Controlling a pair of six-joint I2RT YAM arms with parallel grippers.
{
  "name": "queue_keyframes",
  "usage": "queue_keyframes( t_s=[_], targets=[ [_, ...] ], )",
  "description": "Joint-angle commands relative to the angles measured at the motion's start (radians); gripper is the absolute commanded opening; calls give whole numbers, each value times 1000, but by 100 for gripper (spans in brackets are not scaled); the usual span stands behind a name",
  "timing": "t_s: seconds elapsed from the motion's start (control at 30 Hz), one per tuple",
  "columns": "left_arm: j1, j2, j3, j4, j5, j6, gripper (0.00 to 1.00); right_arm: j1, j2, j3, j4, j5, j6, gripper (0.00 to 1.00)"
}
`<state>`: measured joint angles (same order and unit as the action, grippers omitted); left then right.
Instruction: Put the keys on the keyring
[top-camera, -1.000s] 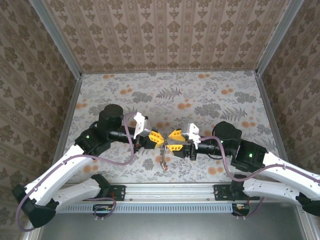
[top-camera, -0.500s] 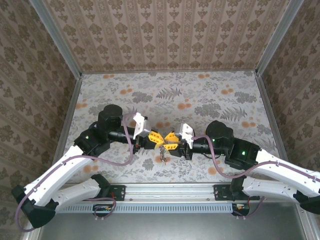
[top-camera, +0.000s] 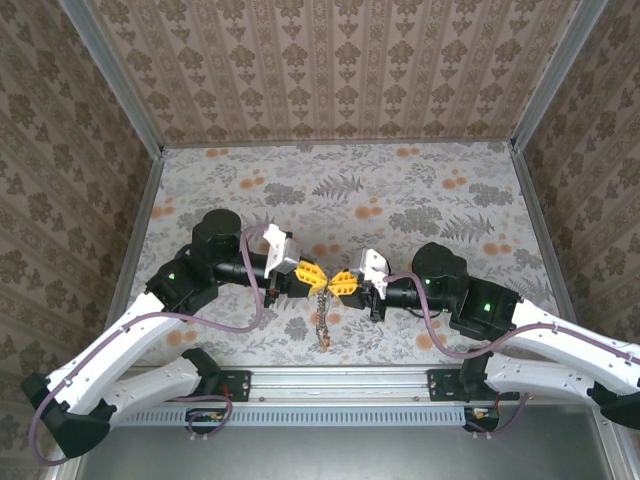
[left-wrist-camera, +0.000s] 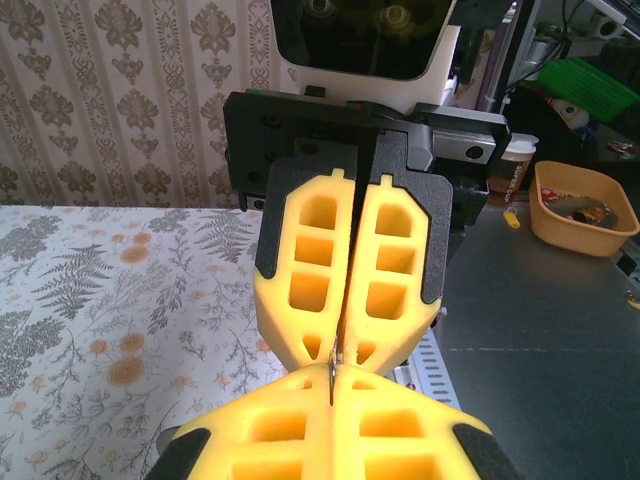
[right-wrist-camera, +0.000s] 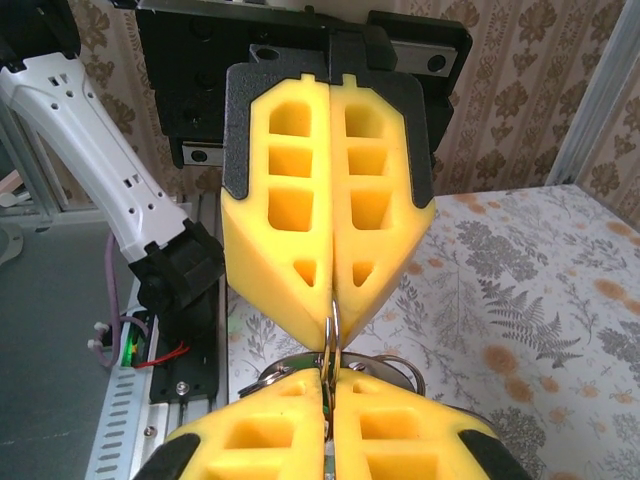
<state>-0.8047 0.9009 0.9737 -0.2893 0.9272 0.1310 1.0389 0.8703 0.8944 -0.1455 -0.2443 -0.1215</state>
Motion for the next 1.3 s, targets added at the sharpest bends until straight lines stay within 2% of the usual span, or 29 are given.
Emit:
queue_keyframes(
  t_s=[0.0,0.4,0.53,0.63,0.77,0.87,0.93,1.03,1.27],
  targets=[
    [-14,5,13,30,29,-18,0,-5,-4,-8,71,-21,-18,9],
    [-28,9,13,29,27,-23,0,-3,0,-21,113,-1,-7,11],
    [-30,3,8,29,21,-27,0,-3,-3,-22,117,1,-13,0],
    [-30,3,11,15,10,-25,0,-8,-13,-15,96,12,-23,0],
    [-31,9,60,-141,-70,50,2,-40,-21,53,-48,32,-38,0],
    [-31,17,115,-283,-154,118,20,-60,-3,135,-214,48,-75,0],
    [-31,25,150,-360,-210,154,26,-62,22,186,-315,68,-99,0],
    [-31,42,198,-430,-258,197,29,-62,63,255,-436,95,-124,0],
    [-31,63,235,-400,-264,225,31,-63,174,401,-658,116,-143,0]
  ],
)
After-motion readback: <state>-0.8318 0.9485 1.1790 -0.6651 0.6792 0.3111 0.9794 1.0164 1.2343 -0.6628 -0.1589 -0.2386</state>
